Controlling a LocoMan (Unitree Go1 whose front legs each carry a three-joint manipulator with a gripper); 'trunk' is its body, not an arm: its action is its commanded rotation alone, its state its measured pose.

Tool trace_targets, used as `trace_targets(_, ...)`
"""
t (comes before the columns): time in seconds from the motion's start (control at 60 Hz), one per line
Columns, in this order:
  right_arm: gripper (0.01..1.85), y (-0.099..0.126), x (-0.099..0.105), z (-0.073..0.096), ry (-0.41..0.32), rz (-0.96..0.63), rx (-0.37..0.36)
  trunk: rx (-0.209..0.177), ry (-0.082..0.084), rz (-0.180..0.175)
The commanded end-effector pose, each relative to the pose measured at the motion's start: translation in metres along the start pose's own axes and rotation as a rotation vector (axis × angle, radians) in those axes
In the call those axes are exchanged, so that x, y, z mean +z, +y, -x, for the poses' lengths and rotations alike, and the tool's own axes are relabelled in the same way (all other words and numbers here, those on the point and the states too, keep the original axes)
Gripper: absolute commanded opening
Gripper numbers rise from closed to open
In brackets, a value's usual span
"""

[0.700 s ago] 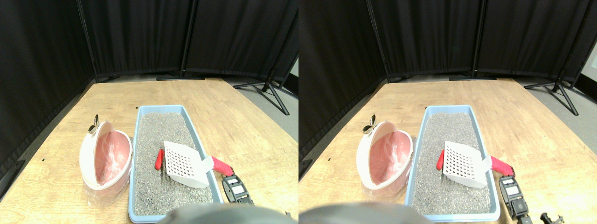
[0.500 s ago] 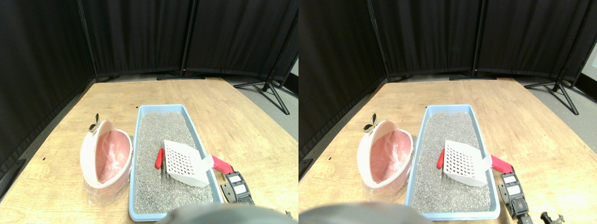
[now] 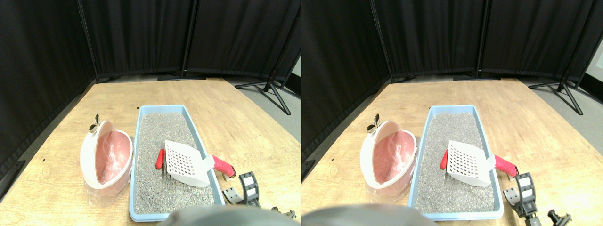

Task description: Scoop (unimanual)

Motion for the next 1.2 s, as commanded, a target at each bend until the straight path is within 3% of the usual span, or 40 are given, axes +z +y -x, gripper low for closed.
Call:
trace_targets(0.017,1.07,0.000,0.001,-0.004,-0.008,-0.035,0.006,0.000,0.000,0.014)
trace_targets(0.133,1.13,0.001,0.000,-0.007,0.018,-0.067,0.009,0.000,0.000,0.014)
trace_targets(0.183,1.11,0.001,-0.001,-0.010,0.028,-0.062,0.001,0.008,0.005,0.022)
trace_targets(0.483,0.95,-0.002,0.001,-0.025,0.012,-0.041,0.038,0.011,0.000,0.025)
trace_targets(0.617,0.92,-0.004,0.003,-0.031,0.020,-0.052,0.027,0.011,-0.006,0.026)
trace_targets(0.933,0.96,-0.007,-0.006,-0.045,0.056,-0.080,-0.018,0.014,-0.002,0.029)
trace_targets(1.2,1.02,-0.002,-0.017,-0.048,0.121,-0.114,-0.049,0.018,0.002,0.031)
